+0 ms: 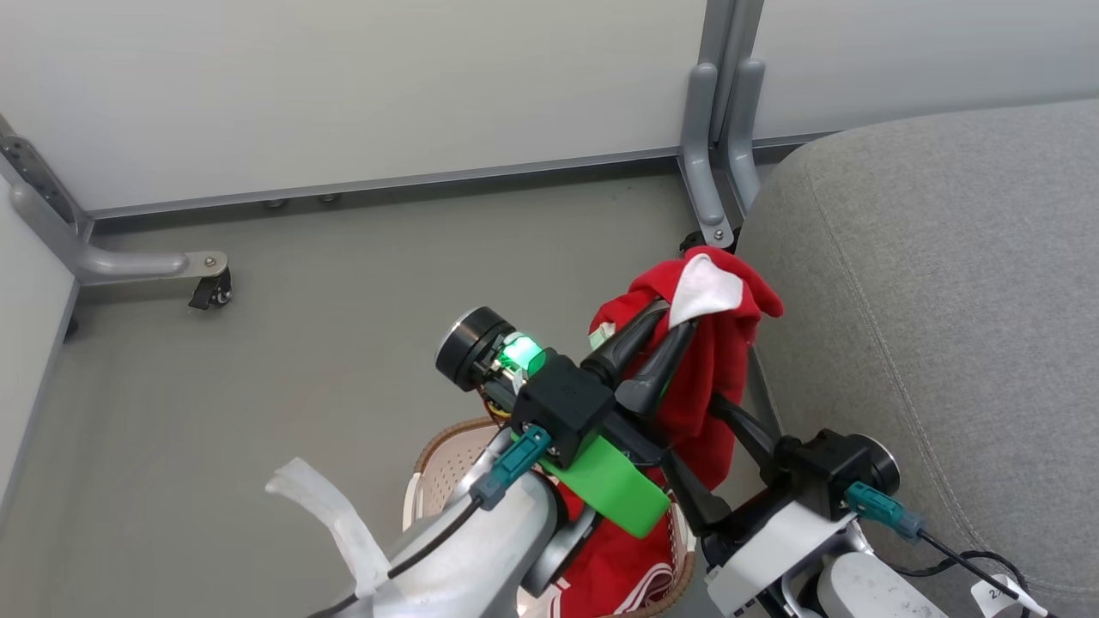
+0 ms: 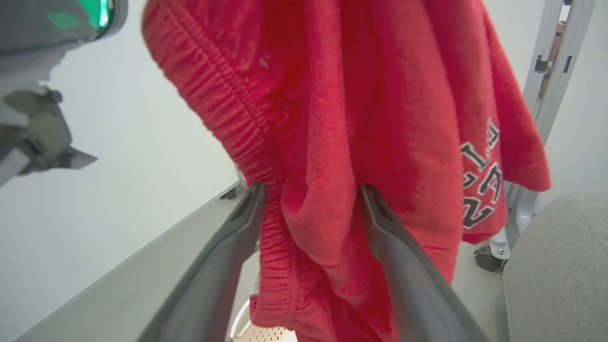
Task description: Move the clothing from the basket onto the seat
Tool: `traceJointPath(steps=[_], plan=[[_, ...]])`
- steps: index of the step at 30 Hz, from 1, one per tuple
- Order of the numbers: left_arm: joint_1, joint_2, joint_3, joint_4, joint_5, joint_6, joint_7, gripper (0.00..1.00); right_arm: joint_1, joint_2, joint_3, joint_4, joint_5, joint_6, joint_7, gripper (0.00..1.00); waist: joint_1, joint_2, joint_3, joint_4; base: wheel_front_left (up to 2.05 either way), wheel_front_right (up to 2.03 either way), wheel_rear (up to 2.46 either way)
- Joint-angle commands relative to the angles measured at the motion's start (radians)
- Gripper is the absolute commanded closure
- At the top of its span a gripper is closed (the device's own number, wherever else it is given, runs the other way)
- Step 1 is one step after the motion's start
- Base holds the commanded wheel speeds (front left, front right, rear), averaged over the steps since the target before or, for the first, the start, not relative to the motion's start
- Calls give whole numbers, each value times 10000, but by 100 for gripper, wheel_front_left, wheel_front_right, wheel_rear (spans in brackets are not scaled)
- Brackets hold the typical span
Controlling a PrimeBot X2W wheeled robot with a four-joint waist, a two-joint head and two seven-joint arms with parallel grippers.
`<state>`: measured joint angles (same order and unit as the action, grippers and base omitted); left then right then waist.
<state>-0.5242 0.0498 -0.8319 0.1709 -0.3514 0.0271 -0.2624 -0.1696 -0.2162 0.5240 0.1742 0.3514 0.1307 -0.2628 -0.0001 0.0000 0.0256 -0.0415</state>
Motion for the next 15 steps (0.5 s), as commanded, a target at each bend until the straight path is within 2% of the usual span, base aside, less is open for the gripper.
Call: traceJointPath(steps=[1, 4, 5, 6, 7, 15], plan=[[-224, 12, -123, -9, -97, 80, -36, 100, -99, 7, 11, 83, 48, 1, -30, 0, 1, 0, -14, 14, 0, 0, 0], [-458, 12, -484, 50, -340, 236, -36, 100, -160, 72, -8, 205, 11, 1, -30, 0, 1, 0, -39, 31, 0, 0, 0], [-527, 12, -586, 88, -404, 286, -36, 100, -172, 91, -18, 214, 3, 1, -30, 36, 1, 0, -43, 32, 0, 0, 0], [-571, 12, -685, 140, -477, 329, -35, 100, -170, 109, -35, 205, -3, 1, -30, 96, 1, 0, -53, 34, 0, 0, 0], [-592, 13, -754, 195, -524, 353, -35, 100, -148, 122, -17, 204, 10, 1, -30, 100, 1, 0, -65, 35, 0, 0, 0], [-654, 11, -1037, 850, -808, 496, -23, 100, 41, 133, 27, 142, 35, 1, -30, 100, 1, 0, -164, -12, 0, 0, 0]])
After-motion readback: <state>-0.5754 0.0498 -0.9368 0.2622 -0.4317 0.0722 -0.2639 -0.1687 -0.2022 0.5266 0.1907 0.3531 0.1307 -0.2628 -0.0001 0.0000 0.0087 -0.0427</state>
